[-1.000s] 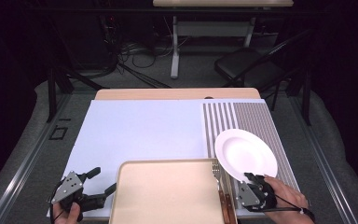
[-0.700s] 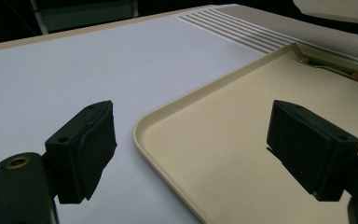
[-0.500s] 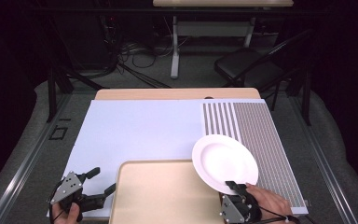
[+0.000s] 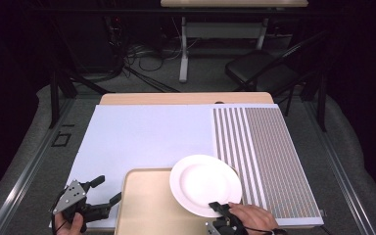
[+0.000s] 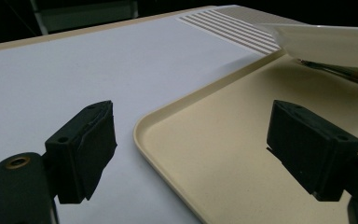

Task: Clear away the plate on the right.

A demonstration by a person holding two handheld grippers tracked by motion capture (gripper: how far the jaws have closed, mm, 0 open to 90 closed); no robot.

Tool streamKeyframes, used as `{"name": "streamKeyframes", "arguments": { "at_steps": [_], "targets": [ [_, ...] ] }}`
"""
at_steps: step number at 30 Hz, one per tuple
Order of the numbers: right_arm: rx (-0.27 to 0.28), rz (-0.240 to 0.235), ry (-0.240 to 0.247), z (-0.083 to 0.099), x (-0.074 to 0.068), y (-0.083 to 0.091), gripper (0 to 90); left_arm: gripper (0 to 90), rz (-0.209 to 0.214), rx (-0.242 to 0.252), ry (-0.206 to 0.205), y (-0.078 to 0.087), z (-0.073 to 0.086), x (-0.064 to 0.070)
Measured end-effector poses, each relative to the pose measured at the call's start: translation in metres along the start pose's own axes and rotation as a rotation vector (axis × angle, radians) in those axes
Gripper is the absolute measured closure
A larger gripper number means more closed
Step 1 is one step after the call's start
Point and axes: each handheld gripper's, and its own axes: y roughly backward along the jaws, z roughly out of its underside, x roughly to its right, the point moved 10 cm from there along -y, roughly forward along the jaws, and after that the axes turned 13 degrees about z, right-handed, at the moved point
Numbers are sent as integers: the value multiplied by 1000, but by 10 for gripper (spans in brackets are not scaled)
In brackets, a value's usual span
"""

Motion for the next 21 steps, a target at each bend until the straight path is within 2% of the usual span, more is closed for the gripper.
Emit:
{"name": "streamKeyframes", "arguments": {
  "at_steps": [9, 21],
  "targets": [
    [70, -43, 40, -29, -16, -7, 814, 157, 2, 0, 0, 1, 0, 0],
    [83, -79, 60, -36, -30, -13, 802, 157, 4, -3, 2, 0, 0, 0]
  ]
}}
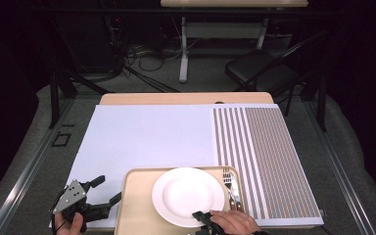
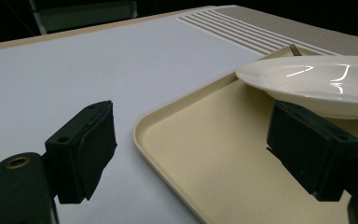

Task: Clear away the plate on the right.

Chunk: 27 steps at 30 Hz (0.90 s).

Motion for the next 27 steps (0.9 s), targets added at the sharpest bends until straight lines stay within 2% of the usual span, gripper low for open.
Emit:
{"name": "streamKeyframes", "arguments": {
  "at_steps": [6, 8, 9, 10, 11, 12, 15, 17, 18, 23, 24, 25, 27],
  "targets": [
    [-2, -15, -1, 0, -5, -4, 806, 157, -3, 8, 5, 0, -1, -1],
    [14, -16, -3, -1, -5, -5, 810, 157, -4, 6, 6, 0, 0, -1],
    [2, -22, -6, -1, -7, -4, 811, 157, -5, 4, 4, -1, 0, -2],
    [8, -21, 4, -2, -7, -5, 814, 157, -5, 3, 4, -1, 0, -2],
    [8, -25, -16, -2, -10, -5, 817, 157, -5, 3, 4, -1, 0, -2],
    [6, -28, 1, -3, -10, -5, 818, 157, -5, 4, 5, -1, 0, -1],
    [9, -33, 9, -6, -13, -5, 820, 157, -1, 1, 4, 0, 1, -1],
    [25, -35, 6, -8, -15, -6, 821, 157, 0, 0, 5, 0, 1, -1],
    [9, -35, 12, -7, -15, -4, 822, 157, -1, 1, 5, 0, 1, -1],
    [14, -33, 12, -8, -17, -5, 820, 157, -2, 0, 2, 1, 1, 0],
    [31, -32, 3, -10, -19, -6, 818, 157, -3, 2, 1, 1, 1, 0],
    [23, -32, 23, -9, -19, -5, 812, 157, -3, 2, 0, 1, 1, 0],
    [33, -48, 7, -11, -22, -3, 804, 157, -5, -2, -3, 1, 1, 0]
  ]
}}
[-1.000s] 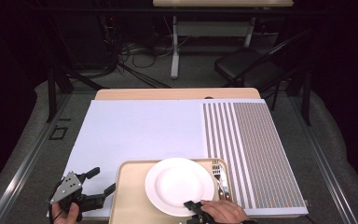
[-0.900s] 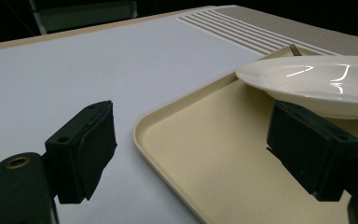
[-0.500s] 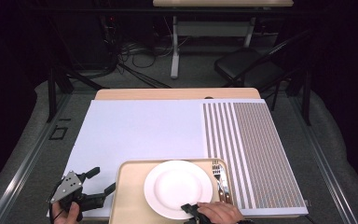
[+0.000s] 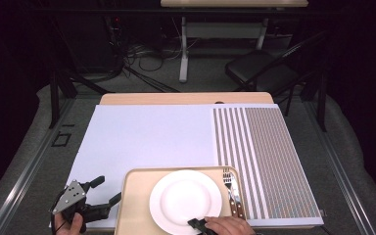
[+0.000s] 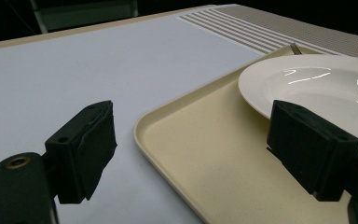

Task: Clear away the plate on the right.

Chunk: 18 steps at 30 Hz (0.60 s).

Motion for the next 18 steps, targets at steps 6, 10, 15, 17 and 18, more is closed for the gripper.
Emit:
{"name": "streamKeyframes", "arguments": {
  "at_steps": [6, 10, 15, 17, 18],
  "targets": [
    [2, -22, -4, 0, -4, 0, 794, 157, 1, 1, 0, 0, 0, 0],
    [6, -44, -13, 1, -7, 0, 774, 157, 8, -4, 2, -1, 0, 1],
    [11, -87, -34, 1, -13, 0, 750, 157, 7, 0, -3, -1, 0, 2],
    [15, -99, -49, 1, -13, 0, 737, 157, 7, 0, -3, -1, 0, 2],
    [16, -111, -60, 1, -14, 0, 732, 158, 8, 1, -2, -1, 0, 2]
  ]
}}
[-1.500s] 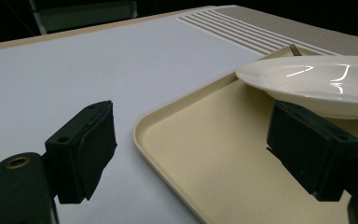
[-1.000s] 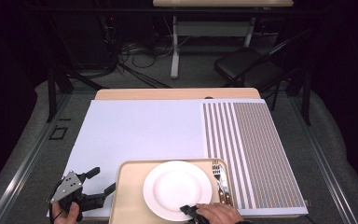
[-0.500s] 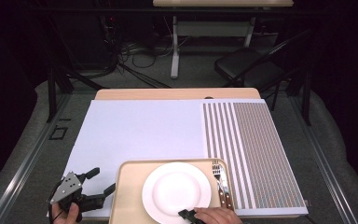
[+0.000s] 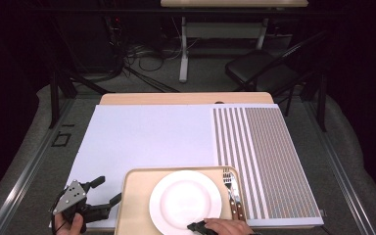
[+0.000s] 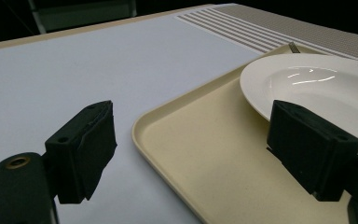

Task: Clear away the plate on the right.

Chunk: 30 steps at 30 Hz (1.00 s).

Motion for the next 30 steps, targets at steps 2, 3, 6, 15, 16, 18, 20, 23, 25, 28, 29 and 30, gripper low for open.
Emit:
{"name": "streamKeyframes", "arguments": {
  "at_steps": [2, 3, 6, 15, 16, 18, 20, 23, 25, 28, 29, 30],
  "targets": [
    [2, -13, -15, 1, -1, 0, 717, 157, 2, -1, 0, 0, 0, 0],
    [0, -20, -18, 1, -2, 1, 709, 157, 3, -2, -1, -1, 0, 1],
    [7, -46, -40, 1, -4, 1, 685, 157, 2, -4, -3, -1, 0, 1],
    [2, -100, -93, 3, -7, 1, 616, 157, 7, -8, -1, -2, 0, 1],
    [6, -103, -87, 3, -5, 0, 598, 157, 7, -8, -1, -2, 0, 1],
    [8, -104, -96, 3, -5, 1, 562, 158, 6, -8, 1, -2, 0, 0],
    [19, -122, -123, 2, -5, 3, 535, 158, 6, -8, -1, -2, 0, 0],
    [60, -143, -161, -2, 0, 8, 510, 157, 5, -7, -1, -2, 0, 0],
    [60, -152, -203, -2, 2, 11, 483, 157, 5, -8, 0, -2, 0, 1],
    [74, -165, -230, 0, 5, 13, 450, 157, 6, -7, 1, -2, 0, 1],
    [67, -169, -251, 1, 5, 14, 447, 158, 5, -8, 0, -2, 0, 0],
    [79, -172, -244, 0, 6, 14, 446, 157, 5, -6, 2, -2, 0, 0]
  ]
}}
